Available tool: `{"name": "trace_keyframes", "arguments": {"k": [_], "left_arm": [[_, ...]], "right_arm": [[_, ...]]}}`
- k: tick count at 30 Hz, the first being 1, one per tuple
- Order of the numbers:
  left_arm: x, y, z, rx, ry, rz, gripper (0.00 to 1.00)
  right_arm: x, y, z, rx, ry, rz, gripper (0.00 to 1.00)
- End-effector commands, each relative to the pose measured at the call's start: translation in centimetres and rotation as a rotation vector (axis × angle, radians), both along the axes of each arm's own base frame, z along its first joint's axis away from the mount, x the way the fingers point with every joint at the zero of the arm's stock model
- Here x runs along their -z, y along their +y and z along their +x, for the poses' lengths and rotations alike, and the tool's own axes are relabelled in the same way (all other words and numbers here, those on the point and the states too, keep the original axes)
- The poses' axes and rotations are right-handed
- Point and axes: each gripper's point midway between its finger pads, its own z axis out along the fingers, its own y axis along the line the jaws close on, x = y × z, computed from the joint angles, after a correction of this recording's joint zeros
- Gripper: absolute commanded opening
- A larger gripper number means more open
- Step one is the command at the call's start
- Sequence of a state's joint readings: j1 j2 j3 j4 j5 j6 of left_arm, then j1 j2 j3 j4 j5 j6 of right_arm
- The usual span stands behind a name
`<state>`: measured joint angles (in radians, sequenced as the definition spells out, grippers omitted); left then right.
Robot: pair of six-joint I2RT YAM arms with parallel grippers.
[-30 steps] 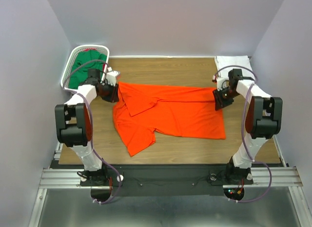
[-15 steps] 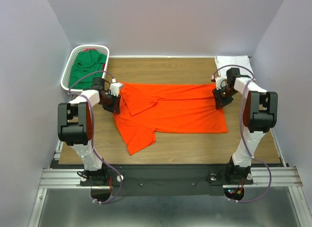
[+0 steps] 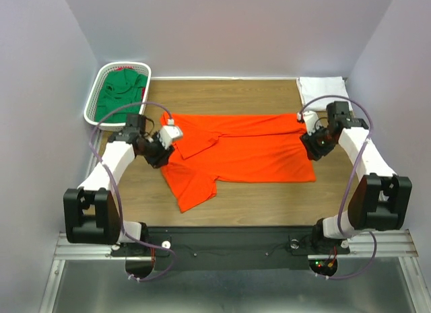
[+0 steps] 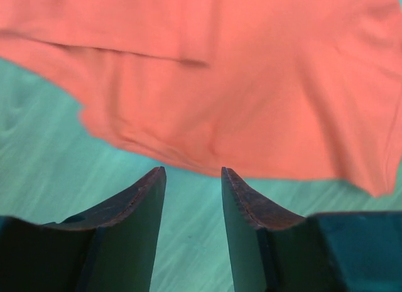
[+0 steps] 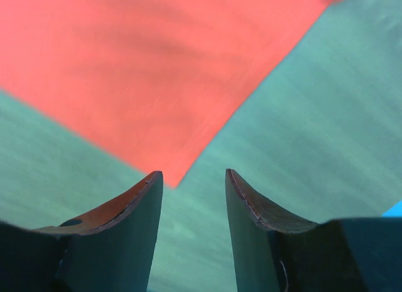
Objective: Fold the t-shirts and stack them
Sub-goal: Fold the tshirt
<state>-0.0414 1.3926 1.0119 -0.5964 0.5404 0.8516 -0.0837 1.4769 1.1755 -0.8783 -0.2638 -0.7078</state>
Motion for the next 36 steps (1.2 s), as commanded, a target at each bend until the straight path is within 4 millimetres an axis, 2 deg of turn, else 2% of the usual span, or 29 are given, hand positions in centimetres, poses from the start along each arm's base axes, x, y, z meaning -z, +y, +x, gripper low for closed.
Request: {"name": "trace_keyframes", "arguments": {"k": [1,2,7,14,20,23,30,34,35,36], "left_arm": [[3.8,0.2,-5.4,0.201,0.031,0.173,0.53],[5.0,-0.4,-6.8,0.243,0.05,0.194,0.54],[6.2,-1.4,-8.1,0.296,0.044,0.226,0.55],[6.6,-1.5,-7.8,0.295,0.054,0.237,0.55],[7.0,-1.8,-7.7,0.322,0.049,0.246,0.56],[7.3,-2.5,-7.9,0.357,0.041,0.255,0.57],[10.2,-2.2,-8.0,0.35,0.057,0.33,0.57],[11.1,-1.5,-8.8,0.355,0.093,0.358,0.49],[11.2,-1.2,-9.1,0.358,0.103,0.367,0.45],[11.2,-1.2,-9.2,0.358,0.107,0.368,0.32]], "right_arm": [[3.1,-0.4,-4.3,-0.1,0.118,-0.067,0.49],[3.5,-0.3,-4.7,-0.107,0.126,-0.07,0.49],[5.2,0.4,-5.6,-0.145,0.115,-0.116,0.47],[7.4,0.9,-5.8,-0.188,0.105,-0.179,0.46],[9.4,-0.2,-6.6,-0.203,0.124,-0.245,0.43],[10.2,-0.5,-6.9,-0.205,0.132,-0.263,0.38],[10.5,-0.4,-6.8,-0.192,0.138,-0.26,0.13],[10.1,-0.4,-6.5,-0.185,0.124,-0.263,0.03],[10.0,-0.5,-6.5,-0.185,0.122,-0.265,0.01],[9.8,-0.6,-6.4,-0.18,0.116,-0.267,0.0]]}}
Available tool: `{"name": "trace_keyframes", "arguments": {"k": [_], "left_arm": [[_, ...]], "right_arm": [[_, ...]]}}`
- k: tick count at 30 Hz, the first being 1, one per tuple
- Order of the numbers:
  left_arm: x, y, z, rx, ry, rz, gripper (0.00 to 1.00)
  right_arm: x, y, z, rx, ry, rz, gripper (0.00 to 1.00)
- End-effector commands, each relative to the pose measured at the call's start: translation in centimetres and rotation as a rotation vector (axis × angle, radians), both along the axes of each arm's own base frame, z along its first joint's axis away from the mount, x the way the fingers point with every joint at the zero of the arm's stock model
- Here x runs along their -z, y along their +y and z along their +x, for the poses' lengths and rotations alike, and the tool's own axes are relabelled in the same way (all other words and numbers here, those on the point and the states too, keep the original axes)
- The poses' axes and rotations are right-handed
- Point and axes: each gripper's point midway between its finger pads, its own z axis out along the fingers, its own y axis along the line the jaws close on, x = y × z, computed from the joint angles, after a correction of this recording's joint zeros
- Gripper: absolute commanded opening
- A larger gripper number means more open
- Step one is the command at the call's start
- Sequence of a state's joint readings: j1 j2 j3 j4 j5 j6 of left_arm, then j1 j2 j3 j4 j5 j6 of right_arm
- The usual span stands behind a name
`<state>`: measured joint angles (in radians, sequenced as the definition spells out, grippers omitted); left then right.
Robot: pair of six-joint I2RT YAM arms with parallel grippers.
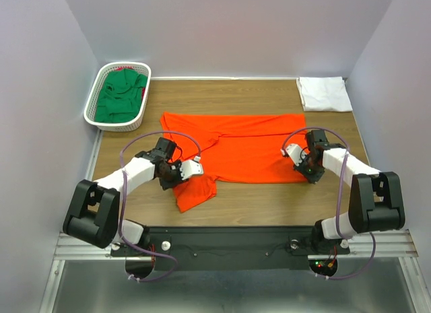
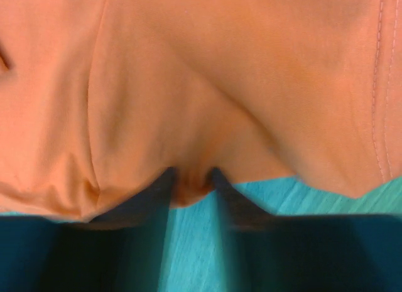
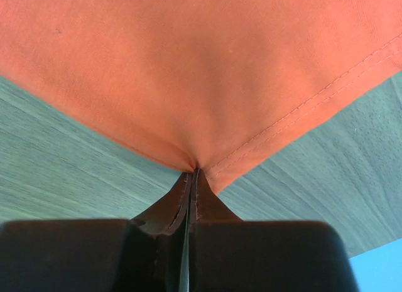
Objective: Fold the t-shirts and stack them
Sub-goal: Fold the tshirt
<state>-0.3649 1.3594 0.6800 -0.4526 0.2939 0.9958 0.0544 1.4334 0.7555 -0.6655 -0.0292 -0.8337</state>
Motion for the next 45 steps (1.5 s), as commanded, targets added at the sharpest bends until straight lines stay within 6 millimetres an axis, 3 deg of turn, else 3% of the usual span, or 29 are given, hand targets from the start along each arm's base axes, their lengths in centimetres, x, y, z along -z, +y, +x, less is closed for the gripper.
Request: {"name": "trace_keyframes", "arguments": {"k": [1,4,8,12,18,23,28,33,34,39,40,45], "left_arm": [[1.9,1.6,-1.6,0.002,0.052,0.082,0.26],[0.2,1.4,-2.0,0.0,0.072,0.064,0.0],[-3.8,0.2,-1.2,-0.008,0.036,0.003,0.0],[-6.5,-0.5,-0.1,-0.013,0.011,-0.036,0.0],[-8.3,-1.2,2.3,-0.018,-0.006,-0.076,0.0],[-9.0,-0.5,4.7,-0.057,-0.021,-0.103,0.0],[-11.5,-0.4,8.7,-0.084,-0.049,-0.161,0.0],[-12.0,-0.8,11.5,-0.096,-0.048,-0.191,0.0],[-11.3,-0.9,12.1,-0.099,-0.036,-0.191,0.0],[-10.8,-1.3,15.5,-0.131,-0.049,-0.221,0.0],[-9.8,-1.3,16.0,-0.139,-0.026,-0.221,0.0],[-9.5,-1.3,18.8,-0.159,-0.048,-0.229,0.0]], "right_arm": [[-0.4,0.0,0.8,-0.001,-0.04,-0.007,0.0],[-1.9,-0.2,0.7,0.013,-0.069,-0.016,0.01],[-4.7,-0.4,1.1,0.009,-0.129,-0.018,0.0],[-6.6,-0.8,2.2,0.01,-0.157,-0.018,0.01],[-7.7,-1.2,5.1,0.018,-0.168,-0.01,0.01],[-8.2,-1.2,7.6,0.012,-0.173,-0.003,0.01],[-9.8,-1.0,10.7,-0.012,-0.21,-0.001,0.01],[-10.0,-1.9,13.4,0.009,-0.217,0.004,0.0],[-9.9,-2.0,13.9,0.007,-0.217,0.004,0.01],[-8.2,-2.6,16.5,0.017,-0.185,0.003,0.01],[-7.5,-2.6,17.0,0.016,-0.17,0.007,0.01],[-6.0,-2.8,18.4,0.03,-0.147,0.016,0.01]]}}
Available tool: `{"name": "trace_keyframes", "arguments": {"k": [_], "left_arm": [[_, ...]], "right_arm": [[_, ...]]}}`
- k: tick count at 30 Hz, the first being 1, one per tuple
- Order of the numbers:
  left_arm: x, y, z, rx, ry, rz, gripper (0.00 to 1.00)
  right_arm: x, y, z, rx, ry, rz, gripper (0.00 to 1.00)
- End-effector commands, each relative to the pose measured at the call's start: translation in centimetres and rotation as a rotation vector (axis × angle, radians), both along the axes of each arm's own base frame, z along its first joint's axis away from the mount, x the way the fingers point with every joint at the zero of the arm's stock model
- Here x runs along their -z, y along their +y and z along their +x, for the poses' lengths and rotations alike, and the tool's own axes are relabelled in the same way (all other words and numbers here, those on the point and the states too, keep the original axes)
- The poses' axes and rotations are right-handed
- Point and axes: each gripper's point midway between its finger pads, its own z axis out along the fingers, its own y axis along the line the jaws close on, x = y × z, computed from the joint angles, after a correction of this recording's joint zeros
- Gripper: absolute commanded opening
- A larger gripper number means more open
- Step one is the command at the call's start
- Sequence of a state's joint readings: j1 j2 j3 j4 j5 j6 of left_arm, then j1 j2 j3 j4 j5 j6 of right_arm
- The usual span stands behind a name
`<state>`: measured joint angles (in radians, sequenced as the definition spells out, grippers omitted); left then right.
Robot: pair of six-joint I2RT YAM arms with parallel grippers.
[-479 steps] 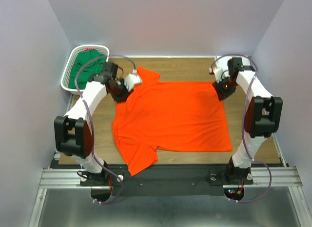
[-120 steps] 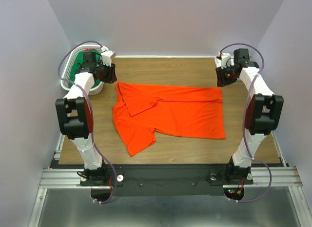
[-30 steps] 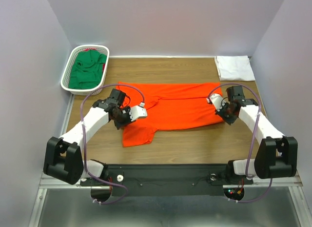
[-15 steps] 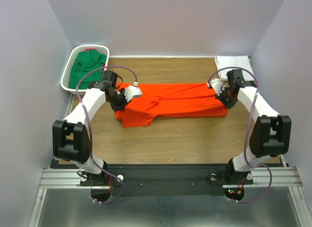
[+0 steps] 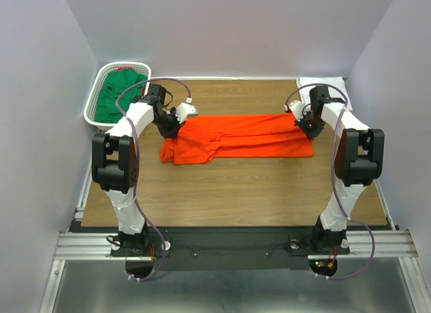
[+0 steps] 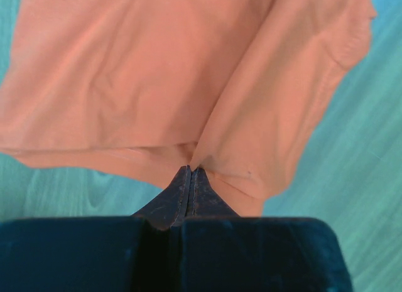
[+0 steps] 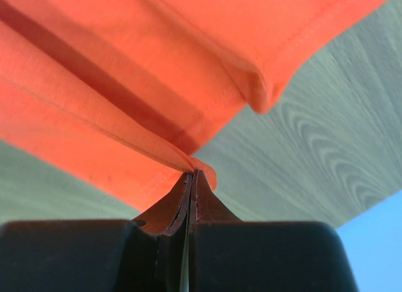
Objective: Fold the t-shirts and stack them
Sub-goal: Fold the tshirt
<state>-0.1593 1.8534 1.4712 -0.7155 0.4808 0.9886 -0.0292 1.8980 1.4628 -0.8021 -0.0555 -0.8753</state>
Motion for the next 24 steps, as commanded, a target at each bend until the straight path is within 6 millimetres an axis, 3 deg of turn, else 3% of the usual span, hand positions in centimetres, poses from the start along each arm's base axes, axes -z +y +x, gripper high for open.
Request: {"name": "trace_keyframes", "arguments": {"k": [1,10,12,13,14,15,17,19,22,24], "left_arm": [[-1.6,-0.3,2.5,-0.015,-0.053,-0.041,0.0],[0.7,-0.2,4.5,-0.045,-0.051,-0.033,0.0],[0.9,-0.1,5.0,-0.064,-0.06,-0.034,0.0],[0.9,-0.2,5.4,-0.086,-0.068,-0.043,0.09],[1.0,0.0,5.7,-0.102,-0.073,-0.043,0.15],[1.0,0.2,5.8,-0.123,-0.075,-0.041,0.29],[0.1,0.8,5.9,-0.169,-0.077,-0.069,0.4],[-1.6,1.7,5.4,-0.202,-0.084,-0.104,0.61],[-1.9,3.0,2.9,-0.232,-0.03,-0.142,0.63],[-2.0,3.6,0.5,-0.244,-0.008,-0.153,0.63]], "right_arm": [[-0.6,-0.8,2.1,-0.002,-0.033,0.003,0.01],[0.6,-0.5,4.0,0.025,-0.032,0.032,0.01],[0.9,-0.6,4.1,0.036,-0.027,0.028,0.07],[1.2,-0.7,4.3,0.054,-0.024,0.028,0.21],[1.2,-0.7,4.4,0.066,-0.025,0.032,0.25],[1.0,-0.7,4.5,0.077,-0.029,0.038,0.34],[0.5,-0.8,4.4,0.116,-0.04,0.063,0.43],[-1.0,-1.4,4.4,0.151,-0.074,0.081,0.49],[-2.4,-3.0,3.6,0.239,-0.092,0.145,0.53],[-3.0,-3.2,1.9,0.289,-0.054,0.219,0.53]]}}
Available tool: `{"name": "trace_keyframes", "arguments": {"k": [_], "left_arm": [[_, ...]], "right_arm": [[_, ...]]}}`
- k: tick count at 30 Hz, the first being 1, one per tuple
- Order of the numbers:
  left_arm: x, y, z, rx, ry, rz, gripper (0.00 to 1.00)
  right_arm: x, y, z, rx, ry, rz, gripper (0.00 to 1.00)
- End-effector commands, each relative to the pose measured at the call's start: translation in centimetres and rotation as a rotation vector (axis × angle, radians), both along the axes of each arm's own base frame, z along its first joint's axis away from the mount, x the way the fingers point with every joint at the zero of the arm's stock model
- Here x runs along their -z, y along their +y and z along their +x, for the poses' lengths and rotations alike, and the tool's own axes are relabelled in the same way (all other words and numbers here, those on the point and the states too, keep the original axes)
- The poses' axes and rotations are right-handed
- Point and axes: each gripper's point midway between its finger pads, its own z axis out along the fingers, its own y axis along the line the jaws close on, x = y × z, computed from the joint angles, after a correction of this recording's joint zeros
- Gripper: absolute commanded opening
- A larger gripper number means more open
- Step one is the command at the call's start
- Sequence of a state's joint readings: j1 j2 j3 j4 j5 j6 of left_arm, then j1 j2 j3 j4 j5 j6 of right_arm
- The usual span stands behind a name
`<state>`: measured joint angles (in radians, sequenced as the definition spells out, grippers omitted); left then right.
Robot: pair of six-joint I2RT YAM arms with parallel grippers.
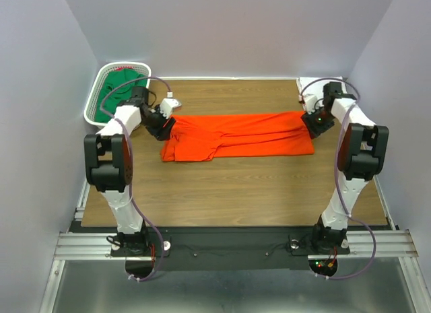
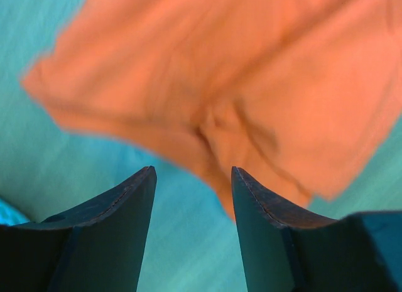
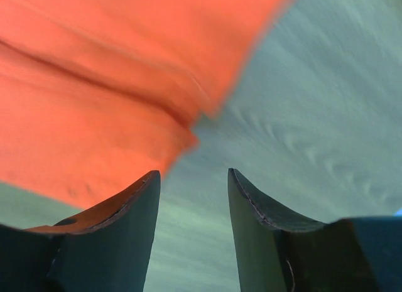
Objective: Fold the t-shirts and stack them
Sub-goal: Fold the tshirt
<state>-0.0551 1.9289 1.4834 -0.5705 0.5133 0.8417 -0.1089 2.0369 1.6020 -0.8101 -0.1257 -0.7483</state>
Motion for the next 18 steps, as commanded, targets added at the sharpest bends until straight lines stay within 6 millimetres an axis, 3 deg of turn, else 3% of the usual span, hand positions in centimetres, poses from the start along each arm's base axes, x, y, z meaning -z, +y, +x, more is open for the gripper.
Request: {"name": "trace_keyframes", "arguments": {"k": [1,3,7,16,17,18], "left_arm": [[-4.1,0.5,-4.2,-0.027,-0.017,-0.077,0.63],[-2.6,0.3,-6.3,-0.026,0.029,-0.088,0.63],[-0.8,0.1,-8.1,-0.043,0.071,-0.107,0.63],[3.0,0.7,-8.1,-0.103,0.113,-0.08,0.63],[3.2,0.7,-8.0,-0.106,0.113,-0.077,0.61],[3.7,0.8,-8.3,-0.111,0.126,-0.073,0.53]], "right_arm": [[-4.5,-1.1,-1.4,0.128,-0.047,0.129,0.52],[-3.3,-0.2,-3.4,0.154,0.023,0.188,0.51],[-1.4,1.5,-5.3,0.189,0.112,0.272,0.51],[2.5,2.0,-5.8,0.264,0.226,0.31,0.49],[2.9,1.8,-6.0,0.271,0.238,0.299,0.48],[3.2,1.7,-6.0,0.277,0.241,0.291,0.43]]}}
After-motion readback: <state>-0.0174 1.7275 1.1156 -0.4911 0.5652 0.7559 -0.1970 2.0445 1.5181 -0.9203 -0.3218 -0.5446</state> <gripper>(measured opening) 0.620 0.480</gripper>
